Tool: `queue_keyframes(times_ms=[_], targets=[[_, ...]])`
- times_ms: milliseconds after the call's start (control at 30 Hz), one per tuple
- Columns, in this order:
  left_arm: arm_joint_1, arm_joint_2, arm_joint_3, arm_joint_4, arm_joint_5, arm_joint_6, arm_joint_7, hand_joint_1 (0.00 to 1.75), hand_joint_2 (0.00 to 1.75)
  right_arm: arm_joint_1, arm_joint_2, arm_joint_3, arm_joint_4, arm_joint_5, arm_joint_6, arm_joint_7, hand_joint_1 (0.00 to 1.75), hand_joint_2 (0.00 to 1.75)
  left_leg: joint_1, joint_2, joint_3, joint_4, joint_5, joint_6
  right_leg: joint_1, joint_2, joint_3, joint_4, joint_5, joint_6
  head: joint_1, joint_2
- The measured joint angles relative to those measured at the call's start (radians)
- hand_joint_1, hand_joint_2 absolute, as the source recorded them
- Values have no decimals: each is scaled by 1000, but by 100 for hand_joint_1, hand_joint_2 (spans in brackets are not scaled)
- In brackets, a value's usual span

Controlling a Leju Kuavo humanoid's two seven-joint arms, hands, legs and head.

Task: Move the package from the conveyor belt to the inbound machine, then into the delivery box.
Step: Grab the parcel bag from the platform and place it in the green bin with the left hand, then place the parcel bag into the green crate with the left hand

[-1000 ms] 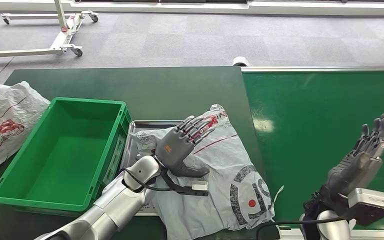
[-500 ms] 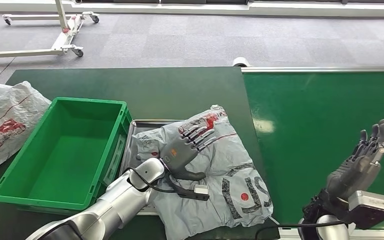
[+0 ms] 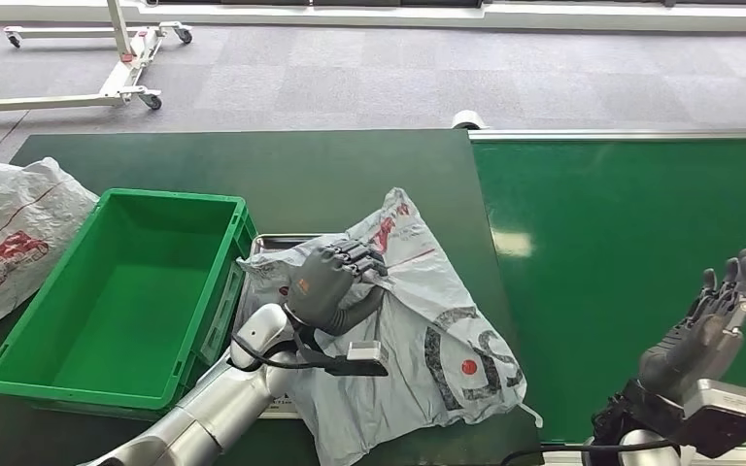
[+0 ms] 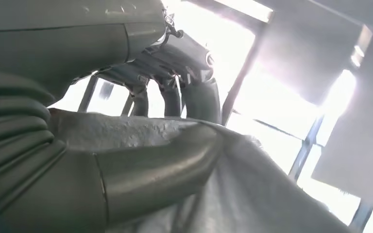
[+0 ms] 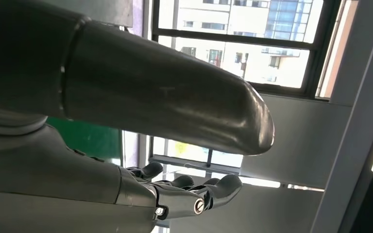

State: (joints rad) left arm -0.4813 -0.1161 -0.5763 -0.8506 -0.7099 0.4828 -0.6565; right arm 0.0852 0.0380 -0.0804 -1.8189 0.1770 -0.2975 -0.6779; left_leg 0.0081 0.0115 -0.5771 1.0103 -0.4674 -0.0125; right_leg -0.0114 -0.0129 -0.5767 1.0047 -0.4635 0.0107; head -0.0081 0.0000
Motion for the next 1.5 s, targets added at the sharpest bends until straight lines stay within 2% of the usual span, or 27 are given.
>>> queue_keyframes(times_ms=[200, 300, 367, 500, 667, 767, 867, 900, 1000, 1033, 1167, 1267, 1400, 1500], targets=[[211, 43, 224, -557, 470, -206, -42, 175, 175, 11, 10, -30, 0, -8, 7, -3, 0, 0, 0, 2, -3, -1, -2, -1, 0, 2, -4, 0, -2, -1, 0, 0], [291, 56, 335, -758, 566, -237, -45, 175, 175, 19, 14, -47, 0, -14, 13, -9, 0, 0, 0, 1, -3, -1, -2, -2, 1, 1, -4, 0, -3, -1, 0, 0], [343, 63, 401, -875, 568, -220, -46, 175, 175, 25, 19, -58, -1, -14, 19, -13, 0, 0, 1, 1, -3, -1, -2, -2, 1, 1, -4, 0, -3, -2, 0, 0], [413, 82, 507, -1056, 570, -102, -46, 175, 175, 43, 32, -74, -17, -9, 27, -19, 0, 0, 1, 1, -4, -1, -3, -2, 1, 0, -4, 0, -4, -2, 0, 0], [458, 93, 643, -1169, 585, -22, -45, 175, 175, 61, 49, -90, -39, 0, 42, -21, 0, 0, 1, 1, -3, -1, -3, -2, 1, 0, -4, 0, -4, -2, 0, 0], [458, 96, 721, -1130, 452, 25, -42, 175, 175, 66, 59, -92, -46, 13, 61, -18, 0, 0, 1, 1, -3, -1, -3, -2, 0, 0, -4, 0, -4, -2, 0, 0], [413, 108, 780, -976, 173, 61, -22, 175, 175, 67, 71, -91, -50, 30, 80, -13, 0, 0, 1, 0, -2, -1, -2, -1, 0, -2, -4, 0, -4, -2, 0, 0], [377, 116, 794, -893, 68, 78, -8, 135, 175, 66, 74, -91, -50, 35, 84, -12, 0, 0, 1, -1, -2, -1, -1, -1, 0, -3, -4, 0, -4, -2, 0, 0], [226, 160, 821, -585, -184, 146, 41, 4, 44, 54, 82, -86, -48, 41, 87, -10, 0, 0, 1, -2, -3, -1, 3, -3, 1, -4, -4, 0, -1, -4, 0, 0], [177, 176, 824, -489, -233, 162, 59, 0, 0, 51, 83, -83, -47, 42, 84, -9, 0, 0, 1, -1, -3, -1, 4, -4, 1, -3, -5, 0, 1, -5, 0, 0], [-9, 217, 825, -148, -354, 156, 111, 0, 0, 45, 84, -74, -43, 42, 64, -3, 0, 0, 1, 1, -5, -1, 6, -4, 2, -1, -7, 1, 4, -6, 0, 0], [-90, 229, 824, 11, -370, 148, 101, 0, 0, 43, 83, -69, -40, 40, 55, 6, 0, 0, 1, 2, -5, -1, 6, -4, 1, 0, -8, 1, 4, -6, 0, 0], [-117, 230, 823, 87, -344, 180, 82, 0, 0, 46, 83, -67, -39, 31, 49, 15, 0, 0, 1, 2, -5, -1, 5, -4, 1, 0, -8, 1, 4, -6, 0, 0], [-63, 220, 824, 3, -208, 207, 18, 0, 0, 64, 83, -67, -39, 19, 48, 14, 0, 0, 1, 3, -5, -1, 3, -4, 1, 1, -8, 1, 3, -6, 0, 0]])
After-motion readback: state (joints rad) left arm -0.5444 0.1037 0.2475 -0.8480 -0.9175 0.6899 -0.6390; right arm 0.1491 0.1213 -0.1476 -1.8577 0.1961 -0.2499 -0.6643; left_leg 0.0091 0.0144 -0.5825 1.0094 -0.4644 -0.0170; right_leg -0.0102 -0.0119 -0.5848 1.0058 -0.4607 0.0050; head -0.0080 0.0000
